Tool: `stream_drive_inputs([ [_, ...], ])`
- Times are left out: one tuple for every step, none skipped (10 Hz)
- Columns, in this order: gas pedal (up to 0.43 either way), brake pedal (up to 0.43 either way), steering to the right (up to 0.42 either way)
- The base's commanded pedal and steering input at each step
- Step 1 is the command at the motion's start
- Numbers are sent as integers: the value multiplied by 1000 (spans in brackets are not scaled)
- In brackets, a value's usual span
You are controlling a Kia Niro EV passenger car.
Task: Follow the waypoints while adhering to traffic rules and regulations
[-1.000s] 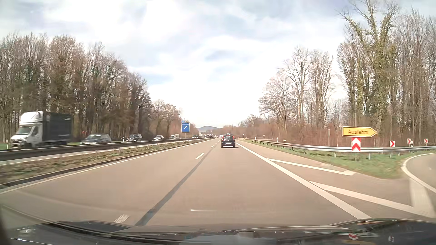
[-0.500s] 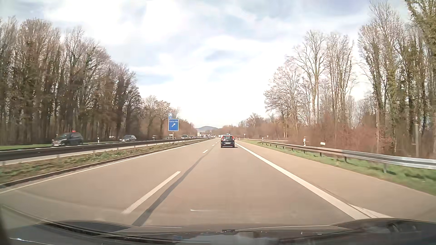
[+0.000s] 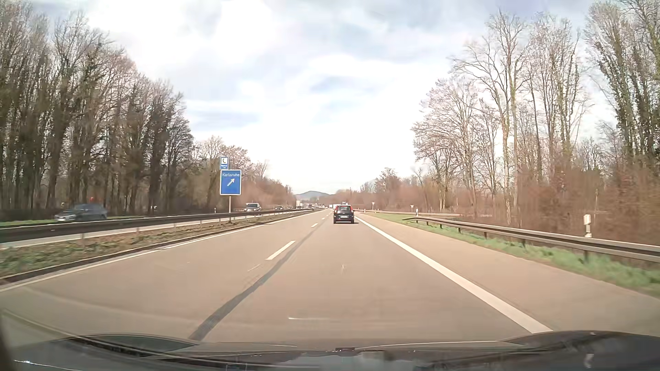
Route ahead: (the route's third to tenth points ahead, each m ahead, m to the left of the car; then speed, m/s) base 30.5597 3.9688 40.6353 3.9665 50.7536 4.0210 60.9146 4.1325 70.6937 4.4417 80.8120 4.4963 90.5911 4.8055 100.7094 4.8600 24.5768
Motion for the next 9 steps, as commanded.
stream_drive_inputs([
  [209, 0, 3],
  [220, 0, 3],
  [228, 0, 2],
  [228, 0, 2],
  [228, 0, 2],
  [228, 0, 2],
  [228, 0, 2],
  [228, 0, 2],
  [228, 0, 2],
])
